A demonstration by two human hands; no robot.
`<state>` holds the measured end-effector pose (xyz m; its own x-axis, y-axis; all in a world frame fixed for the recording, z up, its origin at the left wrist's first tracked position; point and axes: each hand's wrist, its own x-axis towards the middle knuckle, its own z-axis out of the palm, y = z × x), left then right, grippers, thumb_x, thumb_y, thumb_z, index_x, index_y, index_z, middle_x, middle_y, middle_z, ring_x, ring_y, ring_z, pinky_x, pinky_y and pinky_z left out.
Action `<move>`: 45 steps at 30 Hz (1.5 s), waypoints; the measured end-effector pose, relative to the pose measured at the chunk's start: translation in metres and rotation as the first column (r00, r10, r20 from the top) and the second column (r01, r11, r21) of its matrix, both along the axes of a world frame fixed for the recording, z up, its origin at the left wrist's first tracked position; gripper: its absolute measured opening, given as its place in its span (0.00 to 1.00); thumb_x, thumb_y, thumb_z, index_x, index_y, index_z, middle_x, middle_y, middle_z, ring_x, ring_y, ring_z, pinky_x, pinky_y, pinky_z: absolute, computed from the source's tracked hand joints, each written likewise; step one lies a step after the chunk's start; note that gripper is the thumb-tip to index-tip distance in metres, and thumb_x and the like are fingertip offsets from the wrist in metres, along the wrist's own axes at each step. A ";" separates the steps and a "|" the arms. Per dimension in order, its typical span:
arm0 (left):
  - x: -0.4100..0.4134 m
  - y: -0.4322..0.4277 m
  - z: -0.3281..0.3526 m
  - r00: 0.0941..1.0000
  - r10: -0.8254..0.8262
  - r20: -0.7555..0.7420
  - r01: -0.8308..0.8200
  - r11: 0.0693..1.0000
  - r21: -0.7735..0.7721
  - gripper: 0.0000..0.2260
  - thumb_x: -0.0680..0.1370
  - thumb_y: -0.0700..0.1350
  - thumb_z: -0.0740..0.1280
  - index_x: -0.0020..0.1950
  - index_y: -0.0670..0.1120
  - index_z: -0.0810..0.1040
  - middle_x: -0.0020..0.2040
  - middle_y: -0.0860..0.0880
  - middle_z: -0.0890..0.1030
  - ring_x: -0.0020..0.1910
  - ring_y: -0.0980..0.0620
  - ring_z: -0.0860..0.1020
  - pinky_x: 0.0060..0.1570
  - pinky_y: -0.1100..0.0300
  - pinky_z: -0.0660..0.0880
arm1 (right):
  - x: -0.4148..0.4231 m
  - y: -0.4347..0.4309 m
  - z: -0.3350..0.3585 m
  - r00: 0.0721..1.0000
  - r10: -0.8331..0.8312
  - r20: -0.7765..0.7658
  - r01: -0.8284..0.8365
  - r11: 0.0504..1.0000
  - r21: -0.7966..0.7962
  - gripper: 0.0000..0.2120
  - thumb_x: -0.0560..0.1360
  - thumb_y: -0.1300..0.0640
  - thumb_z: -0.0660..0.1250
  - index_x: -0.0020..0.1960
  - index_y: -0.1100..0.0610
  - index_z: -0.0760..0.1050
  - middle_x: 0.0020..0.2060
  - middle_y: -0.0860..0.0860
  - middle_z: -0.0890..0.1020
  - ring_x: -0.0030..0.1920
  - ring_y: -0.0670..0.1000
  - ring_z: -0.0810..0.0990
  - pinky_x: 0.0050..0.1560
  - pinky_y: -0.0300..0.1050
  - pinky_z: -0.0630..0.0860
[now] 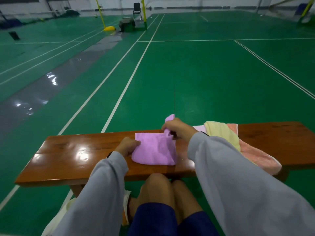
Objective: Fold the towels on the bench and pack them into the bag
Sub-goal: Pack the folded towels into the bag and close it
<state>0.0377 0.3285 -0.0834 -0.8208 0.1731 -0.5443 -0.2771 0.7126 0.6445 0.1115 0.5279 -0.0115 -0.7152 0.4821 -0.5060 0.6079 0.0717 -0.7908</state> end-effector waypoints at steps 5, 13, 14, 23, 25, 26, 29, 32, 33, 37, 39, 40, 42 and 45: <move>-0.003 -0.026 0.002 0.987 -0.088 0.131 0.066 0.985 0.160 0.24 0.85 0.61 0.56 0.57 0.40 0.78 0.48 0.40 0.81 0.38 0.47 0.78 0.36 0.55 0.77 | -0.028 -0.061 -0.019 1.000 0.007 0.003 -0.007 0.999 0.040 0.08 0.74 0.67 0.69 0.46 0.61 0.70 0.37 0.59 0.79 0.31 0.54 0.80 0.33 0.48 0.81; -0.013 -0.034 -0.009 0.988 -0.118 0.101 0.099 0.980 0.175 0.23 0.86 0.58 0.56 0.53 0.40 0.79 0.45 0.40 0.82 0.40 0.44 0.81 0.40 0.51 0.82 | -0.041 -0.104 -0.061 1.000 0.028 -0.006 -0.028 0.999 0.038 0.13 0.74 0.56 0.67 0.53 0.64 0.79 0.47 0.63 0.83 0.42 0.63 0.85 0.36 0.55 0.83; -0.015 -0.031 -0.011 0.993 -0.111 0.026 0.107 0.984 0.141 0.19 0.85 0.55 0.58 0.51 0.40 0.78 0.47 0.39 0.82 0.39 0.45 0.80 0.40 0.51 0.80 | -0.038 -0.099 -0.059 0.998 0.067 -0.013 -0.063 0.978 0.199 0.16 0.75 0.56 0.65 0.57 0.65 0.79 0.50 0.61 0.84 0.47 0.63 0.84 0.43 0.52 0.83; 0.009 0.010 -0.031 0.386 -0.605 -0.697 0.488 0.775 -0.402 0.19 0.86 0.45 0.55 0.77 0.44 0.69 0.76 0.44 0.71 0.75 0.45 0.67 0.77 0.51 0.57 | -0.011 -0.043 -0.106 0.819 0.530 0.221 -0.424 0.299 0.855 0.28 0.82 0.50 0.47 0.79 0.59 0.59 0.78 0.61 0.62 0.79 0.61 0.58 0.79 0.59 0.54; 0.016 0.020 -0.051 0.421 -0.691 -0.588 0.509 0.717 -0.477 0.24 0.87 0.52 0.47 0.82 0.48 0.58 0.82 0.47 0.61 0.81 0.46 0.57 0.80 0.48 0.51 | -0.004 -0.035 -0.129 0.814 0.503 0.290 -0.472 0.283 0.835 0.32 0.82 0.46 0.39 0.82 0.57 0.51 0.81 0.59 0.53 0.81 0.60 0.49 0.79 0.62 0.46; 0.016 0.023 -0.063 0.445 -0.712 -0.542 0.500 0.700 -0.509 0.27 0.85 0.56 0.40 0.84 0.50 0.53 0.83 0.48 0.54 0.83 0.48 0.50 0.81 0.46 0.48 | -0.001 -0.031 -0.139 0.832 0.478 0.283 -0.466 0.321 0.825 0.31 0.83 0.45 0.39 0.83 0.57 0.48 0.82 0.58 0.50 0.82 0.59 0.46 0.79 0.62 0.44; 0.009 0.031 -0.082 0.462 -0.705 -0.538 0.436 0.709 -0.554 0.35 0.78 0.62 0.28 0.84 0.53 0.44 0.82 0.51 0.42 0.82 0.50 0.41 0.81 0.47 0.41 | -0.001 -0.026 -0.151 0.882 0.413 0.227 -0.409 0.431 0.805 0.35 0.81 0.41 0.39 0.83 0.56 0.42 0.82 0.55 0.46 0.82 0.60 0.43 0.79 0.64 0.43; -0.001 0.038 -0.086 0.429 -0.722 -0.543 0.412 0.691 -0.593 0.31 0.81 0.61 0.30 0.84 0.53 0.43 0.83 0.49 0.42 0.82 0.48 0.40 0.81 0.46 0.42 | -0.004 -0.025 -0.151 0.888 0.407 0.214 -0.393 0.430 0.813 0.36 0.80 0.39 0.35 0.83 0.57 0.43 0.82 0.55 0.46 0.82 0.60 0.42 0.79 0.65 0.43; -0.003 0.039 -0.088 0.421 -0.724 -0.547 0.395 0.689 -0.608 0.30 0.82 0.60 0.33 0.84 0.53 0.43 0.84 0.48 0.43 0.82 0.47 0.41 0.81 0.45 0.43 | -0.004 -0.025 -0.149 0.889 0.408 0.207 -0.387 0.429 0.816 0.37 0.79 0.39 0.33 0.83 0.56 0.43 0.82 0.55 0.46 0.82 0.60 0.42 0.79 0.65 0.43; 0.000 0.036 -0.086 0.449 -0.726 -0.521 0.382 0.683 -0.623 0.30 0.82 0.61 0.34 0.84 0.53 0.44 0.84 0.45 0.45 0.82 0.44 0.43 0.81 0.44 0.42 | -0.003 -0.021 -0.142 0.849 0.459 0.262 -0.449 0.365 0.816 0.34 0.83 0.40 0.38 0.83 0.56 0.42 0.82 0.56 0.46 0.82 0.60 0.42 0.79 0.66 0.43; 0.004 0.032 -0.082 0.461 -0.727 -0.509 0.371 0.679 -0.633 0.33 0.80 0.62 0.31 0.84 0.54 0.43 0.84 0.44 0.45 0.82 0.43 0.43 0.80 0.43 0.42 | 0.004 -0.012 -0.137 0.824 0.476 0.306 -0.478 0.295 0.828 0.36 0.82 0.37 0.37 0.83 0.56 0.43 0.82 0.56 0.47 0.82 0.60 0.44 0.79 0.66 0.44; 0.005 0.028 -0.080 0.473 -0.721 -0.506 0.364 0.683 -0.633 0.34 0.79 0.62 0.31 0.84 0.54 0.42 0.84 0.44 0.44 0.82 0.43 0.43 0.80 0.43 0.42 | 0.010 -0.005 -0.132 0.823 0.468 0.323 -0.479 0.264 0.838 0.39 0.80 0.35 0.36 0.83 0.57 0.45 0.82 0.57 0.49 0.82 0.60 0.46 0.79 0.65 0.44; 0.005 0.017 -0.075 0.503 -0.713 -0.488 0.345 0.683 -0.643 0.33 0.79 0.62 0.31 0.84 0.54 0.41 0.84 0.44 0.44 0.83 0.43 0.43 0.80 0.43 0.40 | 0.028 0.014 -0.122 0.851 0.409 0.329 -0.458 0.275 0.845 0.39 0.80 0.35 0.38 0.83 0.59 0.49 0.82 0.58 0.51 0.82 0.60 0.48 0.79 0.64 0.44; 0.008 0.006 -0.065 0.507 -0.742 -0.438 0.241 0.610 -0.755 0.28 0.84 0.59 0.39 0.84 0.53 0.44 0.84 0.44 0.48 0.83 0.41 0.46 0.79 0.42 0.39 | 0.061 0.052 -0.110 0.898 0.248 0.363 -0.429 0.310 0.849 0.37 0.83 0.38 0.49 0.82 0.62 0.51 0.81 0.62 0.51 0.81 0.62 0.47 0.79 0.63 0.45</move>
